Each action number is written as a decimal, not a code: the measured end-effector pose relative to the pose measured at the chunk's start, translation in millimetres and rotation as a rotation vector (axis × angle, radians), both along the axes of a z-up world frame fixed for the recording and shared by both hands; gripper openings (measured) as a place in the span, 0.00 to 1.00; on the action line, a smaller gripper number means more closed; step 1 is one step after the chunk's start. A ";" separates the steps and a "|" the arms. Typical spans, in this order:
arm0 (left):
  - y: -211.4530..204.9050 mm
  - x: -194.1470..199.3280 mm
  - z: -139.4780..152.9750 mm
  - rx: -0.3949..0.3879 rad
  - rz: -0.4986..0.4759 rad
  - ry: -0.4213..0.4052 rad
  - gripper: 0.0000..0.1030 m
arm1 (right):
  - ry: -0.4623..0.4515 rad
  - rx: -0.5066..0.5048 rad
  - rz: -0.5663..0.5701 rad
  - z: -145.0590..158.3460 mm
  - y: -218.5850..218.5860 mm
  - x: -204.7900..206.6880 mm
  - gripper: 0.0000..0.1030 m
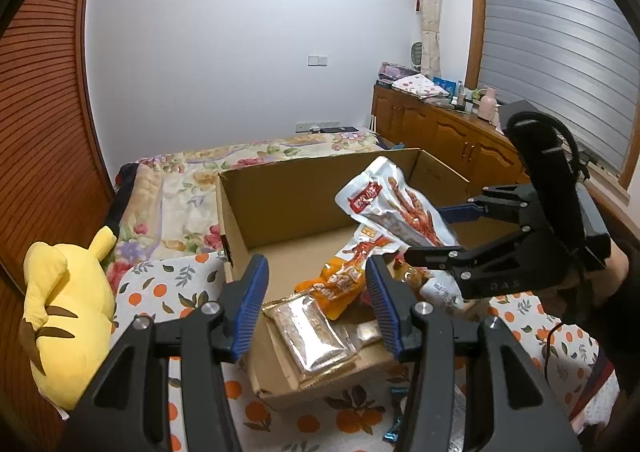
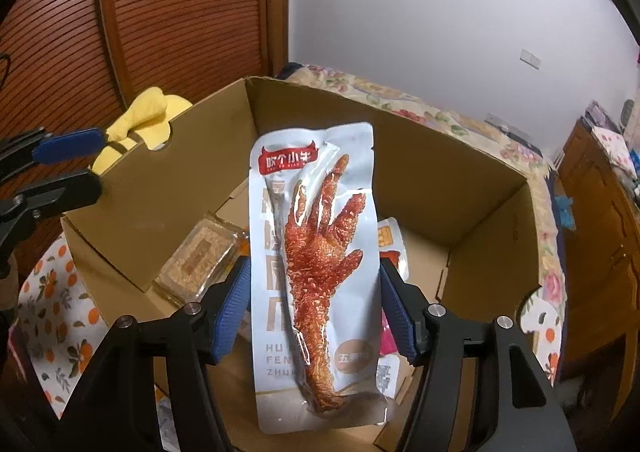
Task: Organize snacks
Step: 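Open both tools to drop the snack bar and pouch into the box, then withdraw both tools from the box toward the remaining packets, then grasp the white vacuum pack with left tool while right tool grasps another white pack, then carry both white vacuum packs over the box with both tools, then open both tools to drop the white packs into the box, then move both tools toward the teal packet and copper-foil wrapper beside the box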
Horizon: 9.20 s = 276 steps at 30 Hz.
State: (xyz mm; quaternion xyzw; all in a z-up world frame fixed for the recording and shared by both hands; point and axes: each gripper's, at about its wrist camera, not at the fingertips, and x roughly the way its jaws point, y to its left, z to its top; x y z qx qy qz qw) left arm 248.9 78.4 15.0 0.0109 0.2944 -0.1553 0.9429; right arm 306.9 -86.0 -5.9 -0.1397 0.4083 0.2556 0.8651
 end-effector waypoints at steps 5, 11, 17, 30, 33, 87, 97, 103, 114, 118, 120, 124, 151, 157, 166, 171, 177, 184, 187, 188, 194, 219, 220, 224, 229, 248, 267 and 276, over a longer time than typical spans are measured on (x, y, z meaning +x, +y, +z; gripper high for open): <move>-4.1 -12.6 1.5 0.006 -0.005 -0.003 0.49 | -0.007 0.002 -0.016 5.8 -1.7 -6.0 0.70; -10.6 -36.5 0.7 0.007 -0.014 0.000 0.49 | -0.038 0.023 -0.026 18.4 -6.2 -30.4 0.71; -16.5 -61.9 -8.8 0.005 -0.022 0.020 0.49 | -0.072 0.052 -0.009 35.3 -13.8 -76.5 0.71; -38.8 -111.2 -49.9 0.008 -0.055 0.103 0.51 | -0.049 0.088 -0.010 16.8 -23.9 -150.4 0.71; -43.5 -119.2 -60.3 0.002 -0.062 0.127 0.52 | -0.027 0.099 -0.022 6.1 -28.7 -158.2 0.71; -84.0 -135.0 -125.9 -0.042 -0.172 0.292 0.57 | 0.125 0.105 -0.074 -67.3 -28.7 -139.3 0.71; -45.3 -142.4 -117.6 -0.071 -0.134 0.268 0.36 | 0.157 0.126 -0.050 -78.7 -2.7 -132.1 0.71; -32.2 -141.0 -116.9 -0.090 -0.106 0.263 0.34 | 0.159 0.102 -0.066 -89.7 5.6 -125.1 0.72; -25.6 -141.6 -119.1 -0.112 -0.095 0.267 0.35 | 0.095 0.028 -0.019 -97.5 20.7 -129.8 0.74; -23.7 -140.3 -118.4 -0.116 -0.088 0.265 0.35 | 0.086 0.041 -0.013 -96.2 18.8 -133.0 0.60; -22.5 -140.8 -117.8 -0.117 -0.084 0.264 0.35 | 0.102 0.078 -0.016 -94.5 12.6 -133.1 0.54; -19.2 -140.0 -118.2 -0.121 -0.076 0.265 0.35 | 0.119 0.112 0.006 -91.2 5.1 -139.9 0.34; -13.0 -142.9 -108.1 -0.140 -0.069 0.220 0.21 | 0.016 0.179 0.059 -58.7 -7.8 -177.6 0.02; -12.0 -143.4 -100.8 -0.142 -0.058 0.208 0.21 | -0.010 0.188 0.059 -47.7 -13.3 -182.5 0.02; -11.9 -143.2 -70.8 -0.128 -0.070 0.143 0.21 | -0.070 0.202 0.062 -20.4 -22.5 -189.1 0.02; -11.2 -139.0 -47.4 -0.145 -0.081 0.111 0.21 | -0.132 0.208 0.056 0.8 -27.8 -192.7 0.02; -10.1 -131.9 -14.5 -0.146 -0.102 0.051 0.21 | -0.199 0.214 0.058 28.6 -37.1 -191.6 0.02; -10.8 -106.8 17.4 -0.110 -0.099 -0.009 0.21 | -0.247 0.210 0.062 49.7 -45.5 -176.6 0.02; -10.9 -94.2 25.6 -0.100 -0.096 -0.021 0.21 | -0.251 0.207 0.063 53.2 -47.9 -166.8 0.02; -10.5 -89.4 27.2 -0.099 -0.095 -0.023 0.21 | -0.251 0.202 0.063 53.6 -48.6 -162.1 0.02; -5.2 -61.0 30.2 -0.102 -0.083 -0.018 0.21 | -0.252 0.180 0.068 55.2 -52.9 -136.0 0.02; -11.4 37.4 -10.5 -0.046 -0.026 0.085 0.30 | -0.167 0.107 0.038 12.0 -49.0 -37.8 0.01; -10.3 38.5 -11.0 -0.048 -0.024 0.085 0.30 | -0.162 0.109 0.040 10.9 -48.7 -37.1 0.01; -12.0 39.9 -11.0 -0.043 -0.027 0.083 0.30 | -0.155 0.124 0.037 9.8 -50.0 -35.7 0.01; -12.9 37.9 -10.1 -0.039 -0.023 0.078 0.31 | -0.141 0.141 0.027 9.5 -51.5 -37.1 0.02; -9.0 -27.8 20.4 -0.016 0.013 0.000 0.44 | -0.176 0.156 -0.029 38.6 -55.8 -93.0 0.02; -11.0 -95.7 8.0 -0.004 0.020 -0.007 0.52 | -0.181 0.184 -0.097 39.4 -54.7 -154.9 0.27; -8.2 -108.1 -5.7 -0.021 0.030 0.020 0.70 | -0.148 0.173 -0.094 17.8 -36.9 -161.4 0.49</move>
